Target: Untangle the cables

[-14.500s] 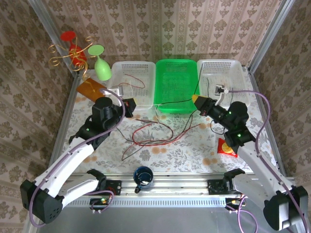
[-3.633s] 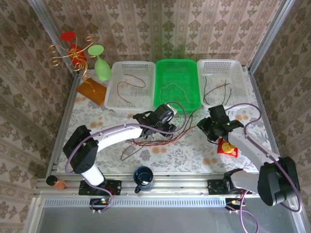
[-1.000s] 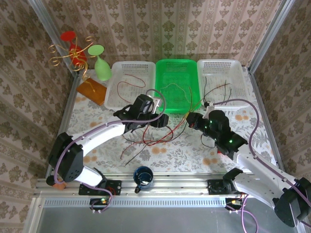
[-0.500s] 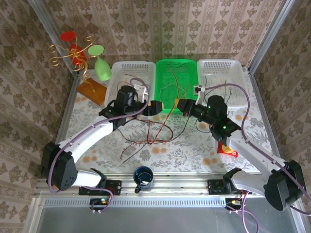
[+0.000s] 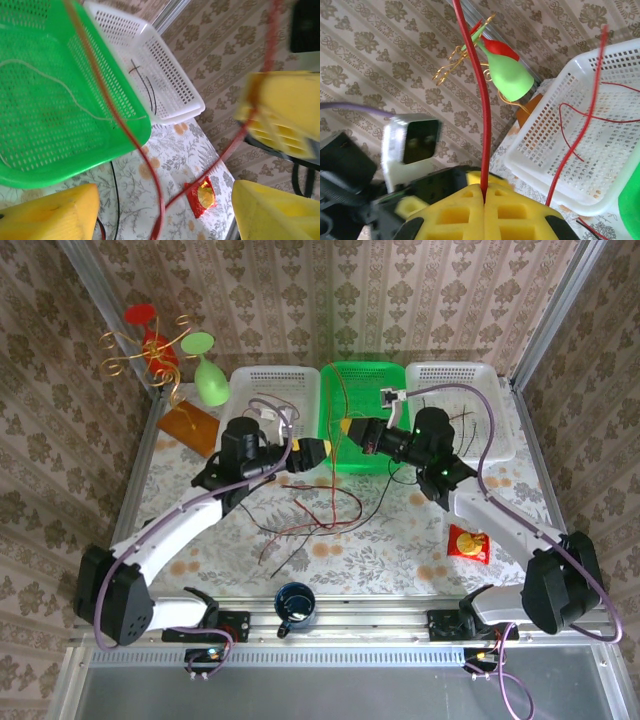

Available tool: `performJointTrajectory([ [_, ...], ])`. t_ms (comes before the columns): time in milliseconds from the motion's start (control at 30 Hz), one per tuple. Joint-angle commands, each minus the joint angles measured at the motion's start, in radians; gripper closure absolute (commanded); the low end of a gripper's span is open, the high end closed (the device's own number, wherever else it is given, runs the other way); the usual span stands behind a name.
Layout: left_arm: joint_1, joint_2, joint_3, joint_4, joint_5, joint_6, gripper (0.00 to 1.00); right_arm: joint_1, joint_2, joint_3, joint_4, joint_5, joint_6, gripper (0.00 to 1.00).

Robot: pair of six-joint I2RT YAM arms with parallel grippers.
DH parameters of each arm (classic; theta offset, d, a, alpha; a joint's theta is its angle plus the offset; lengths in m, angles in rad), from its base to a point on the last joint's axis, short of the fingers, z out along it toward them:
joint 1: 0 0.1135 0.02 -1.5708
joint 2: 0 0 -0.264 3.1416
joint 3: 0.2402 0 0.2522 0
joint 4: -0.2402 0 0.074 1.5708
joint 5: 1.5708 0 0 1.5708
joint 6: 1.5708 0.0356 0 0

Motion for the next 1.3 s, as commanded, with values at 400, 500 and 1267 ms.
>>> performJointTrajectory([
  [400, 0.018, 0.01, 0.018, 0.042, -0.056, 0.002, 0.3, -0.005, 0.065, 0.067, 0.087, -0.092, 0.056, 1.0],
  [500, 0.02, 0.04, 0.02, 0.099, -0.052, -0.047, 0.3, -0.005, 0.069, 0.07, 0.095, -0.109, 0.059, 1.0],
  [1267, 0.035, 0.152, 0.053, 0.248, -0.142, -0.178, 1.0, -0.011, -0.037, -0.002, 0.099, -0.04, 0.047, 1.0],
])
